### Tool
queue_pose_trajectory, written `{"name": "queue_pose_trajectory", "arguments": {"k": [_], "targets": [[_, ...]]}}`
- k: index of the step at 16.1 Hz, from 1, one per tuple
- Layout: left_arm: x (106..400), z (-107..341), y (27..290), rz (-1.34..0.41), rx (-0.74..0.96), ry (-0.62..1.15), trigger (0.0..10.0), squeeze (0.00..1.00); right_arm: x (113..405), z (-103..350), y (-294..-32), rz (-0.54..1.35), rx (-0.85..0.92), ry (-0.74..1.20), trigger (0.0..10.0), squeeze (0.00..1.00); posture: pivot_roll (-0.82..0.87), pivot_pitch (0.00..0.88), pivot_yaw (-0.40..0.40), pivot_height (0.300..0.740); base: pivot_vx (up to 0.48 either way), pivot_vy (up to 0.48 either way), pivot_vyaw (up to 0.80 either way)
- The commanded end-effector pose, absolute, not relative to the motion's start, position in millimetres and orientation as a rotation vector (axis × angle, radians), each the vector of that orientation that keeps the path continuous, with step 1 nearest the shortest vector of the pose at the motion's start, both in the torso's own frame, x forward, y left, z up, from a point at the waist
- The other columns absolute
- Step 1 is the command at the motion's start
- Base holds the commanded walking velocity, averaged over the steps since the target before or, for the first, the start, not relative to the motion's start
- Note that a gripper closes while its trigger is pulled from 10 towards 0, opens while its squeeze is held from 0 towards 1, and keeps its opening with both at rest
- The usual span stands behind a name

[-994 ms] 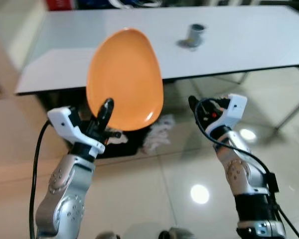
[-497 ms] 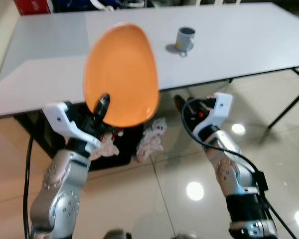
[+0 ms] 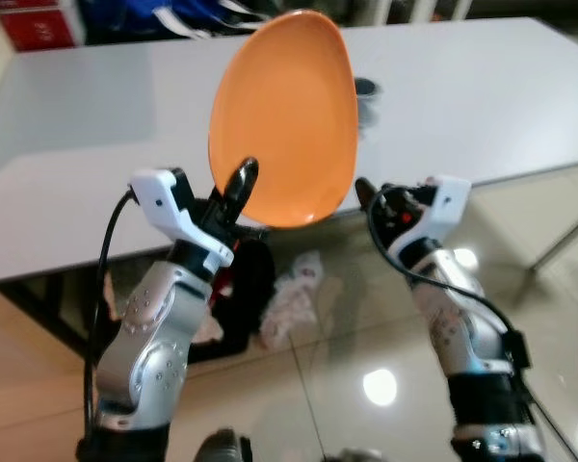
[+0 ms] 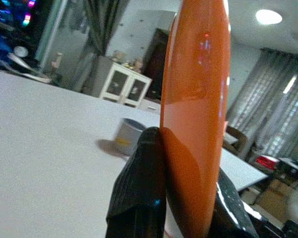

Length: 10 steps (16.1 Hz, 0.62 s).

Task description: Setting the table

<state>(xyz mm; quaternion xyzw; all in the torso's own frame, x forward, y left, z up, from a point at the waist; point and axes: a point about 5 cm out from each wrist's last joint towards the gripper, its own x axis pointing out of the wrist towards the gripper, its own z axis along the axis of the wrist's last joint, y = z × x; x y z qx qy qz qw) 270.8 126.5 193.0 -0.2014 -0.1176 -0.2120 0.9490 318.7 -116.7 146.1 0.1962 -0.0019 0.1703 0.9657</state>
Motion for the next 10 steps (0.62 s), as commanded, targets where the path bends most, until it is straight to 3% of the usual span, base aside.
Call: {"name": "queue_pose_trajectory", "arguments": {"k": [1, 7, 10], "targets": [[273, 199, 122, -0.456, -0.416, -0.257, 10.0, 0.00, 320, 151, -124, 0.322, 0.377, -0.023, 10.0, 0.00, -0.10, 0.099, -0.019, 0.740, 0.480, 0.000, 0.00], [287, 185, 109, -0.476, -0.486, -0.125, 10.0, 0.00, 321, 152, -128, 0.289, 0.328, -0.034, 10.0, 0.00, -0.11, 0.096, -0.011, 0.740, 0.431, 0.000, 0.00], [306, 172, 118, -0.332, -0.626, -0.002, 10.0, 0.00, 320, 157, -132, 0.263, 0.310, -0.056, 10.0, 0.00, -0.12, 0.110, -0.005, 0.740, 0.000, 0.000, 0.00]]}}
